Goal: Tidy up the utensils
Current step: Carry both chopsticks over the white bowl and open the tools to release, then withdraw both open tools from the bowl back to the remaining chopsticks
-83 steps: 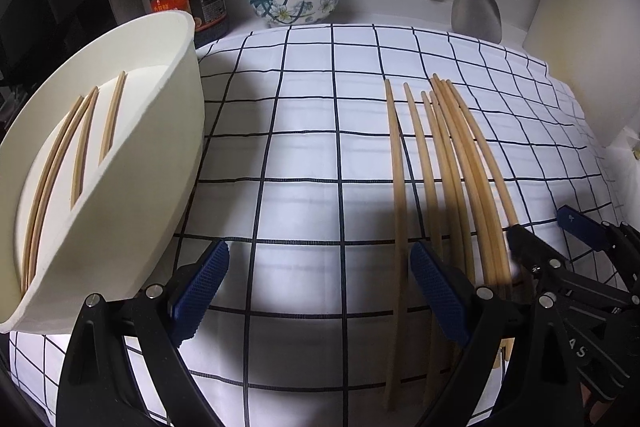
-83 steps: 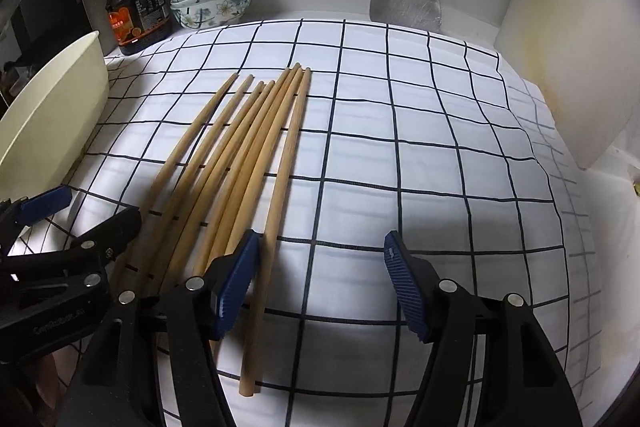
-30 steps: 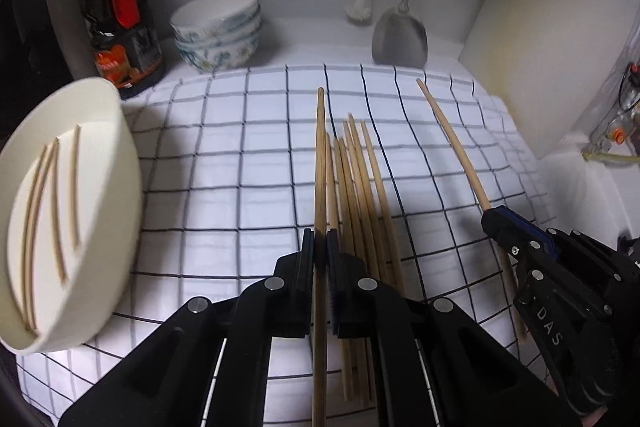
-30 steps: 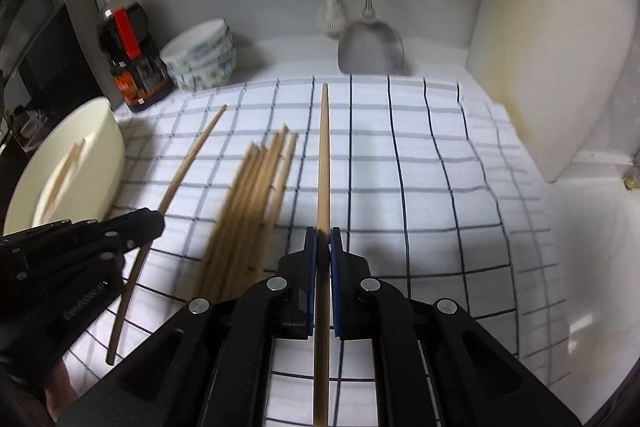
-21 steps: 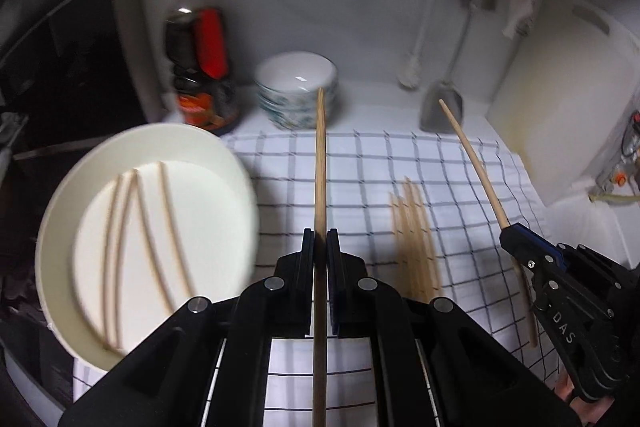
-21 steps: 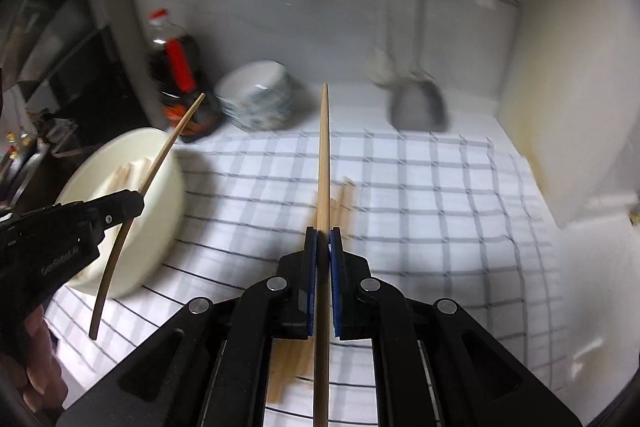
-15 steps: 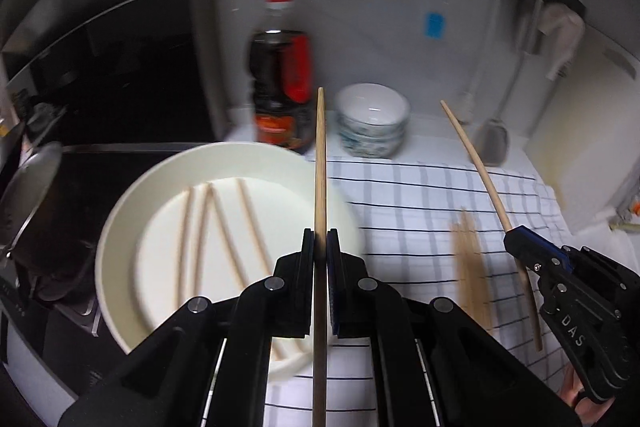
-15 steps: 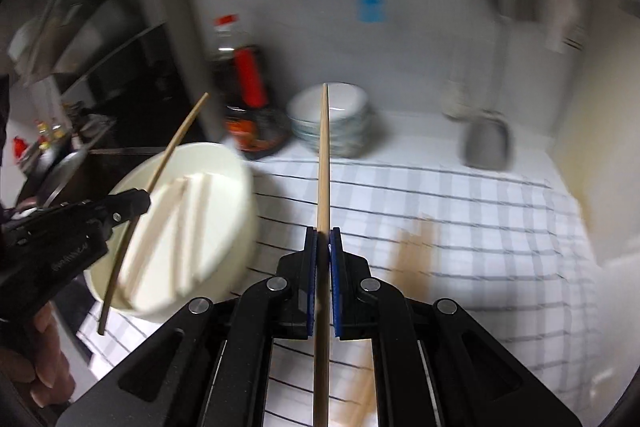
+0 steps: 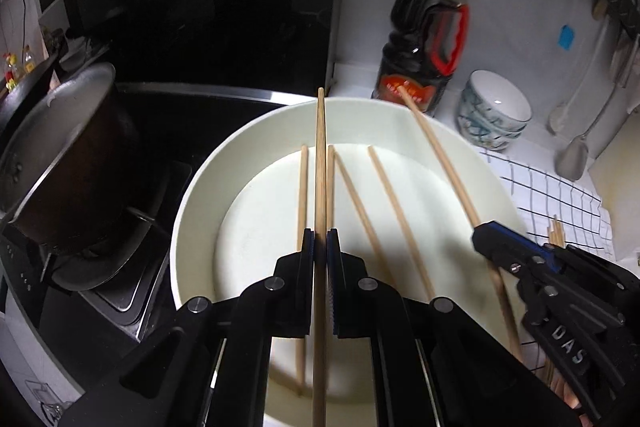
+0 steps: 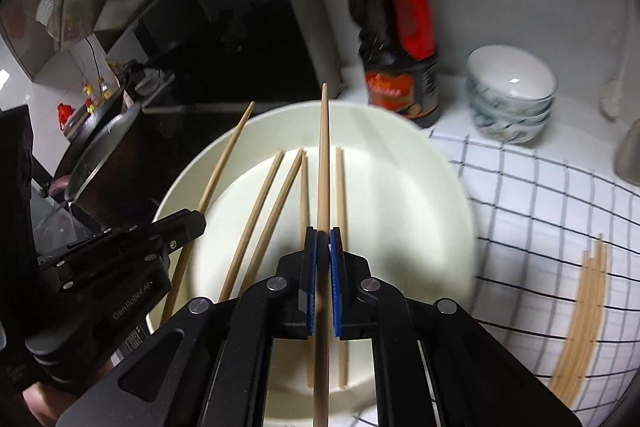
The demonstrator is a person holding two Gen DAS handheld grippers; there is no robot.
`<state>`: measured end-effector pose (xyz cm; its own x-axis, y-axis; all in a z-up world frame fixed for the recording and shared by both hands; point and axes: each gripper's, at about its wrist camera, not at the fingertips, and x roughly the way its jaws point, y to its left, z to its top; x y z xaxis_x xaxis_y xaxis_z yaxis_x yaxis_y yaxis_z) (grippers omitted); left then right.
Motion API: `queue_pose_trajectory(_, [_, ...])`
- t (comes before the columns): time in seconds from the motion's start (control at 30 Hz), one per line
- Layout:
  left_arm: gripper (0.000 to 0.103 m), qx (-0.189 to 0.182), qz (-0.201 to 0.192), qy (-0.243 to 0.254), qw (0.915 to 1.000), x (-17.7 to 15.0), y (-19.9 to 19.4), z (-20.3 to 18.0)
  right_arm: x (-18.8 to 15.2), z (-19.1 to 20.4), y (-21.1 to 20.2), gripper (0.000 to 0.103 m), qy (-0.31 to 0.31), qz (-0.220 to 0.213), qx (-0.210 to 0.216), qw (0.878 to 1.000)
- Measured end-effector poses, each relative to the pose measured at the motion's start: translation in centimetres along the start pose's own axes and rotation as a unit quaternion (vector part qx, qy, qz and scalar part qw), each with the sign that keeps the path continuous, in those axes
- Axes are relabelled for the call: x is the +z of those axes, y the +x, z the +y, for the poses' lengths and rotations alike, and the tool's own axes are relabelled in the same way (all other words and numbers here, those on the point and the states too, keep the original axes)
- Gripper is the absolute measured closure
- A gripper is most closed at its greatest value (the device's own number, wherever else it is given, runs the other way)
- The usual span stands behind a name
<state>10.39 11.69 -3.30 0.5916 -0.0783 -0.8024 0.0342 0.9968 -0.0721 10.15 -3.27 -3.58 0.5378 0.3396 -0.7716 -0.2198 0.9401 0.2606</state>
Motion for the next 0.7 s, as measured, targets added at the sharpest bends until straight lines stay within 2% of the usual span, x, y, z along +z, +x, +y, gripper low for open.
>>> queue_pose_trajectory(0.2, [0.094, -0.004, 0.022, 0.002, 0.9997, -0.1, 2.1, 0.9, -0.2, 0.3, 2.5, 0.097, 0.001, 0.027, -0.007, 1.0])
queue_pose_trajectory(0.27, [0.079, 0.001, 0.023, -0.001, 0.9997, -0.1, 2.2, 1.3, -0.3, 0.2, 2.7, 0.093, 0.003, 0.03, -0.014, 0.999])
queue_pose_trajectory(0.33, [0.047, 0.011, 0.016, -0.005, 0.9998, -0.2, 1.8, 1.7, -0.4, -0.1, 2.5, 0.082, 0.008, 0.027, -0.02, 0.999])
queue_pose_trajectory(0.4, [0.031, 0.02, 0.001, -0.008, 0.9998, -0.2, 1.2, 1.9, -0.6, -0.2, 2.1, 0.082, 0.008, 0.025, -0.028, 0.999])
queue_pose_trajectory(0.5, [0.027, 0.028, 0.0, -0.004, 0.9996, -0.1, 0.8, 1.9, -0.8, -0.5, 1.4, 0.082, 0.007, 0.019, -0.04, 0.999])
queue_pose_trajectory(0.7, [0.023, 0.032, 0.001, -0.015, 0.9994, -0.5, -0.5, 2.3, -1.4, -1.0, -0.5, 0.073, 0.012, 0.009, -0.048, 0.999])
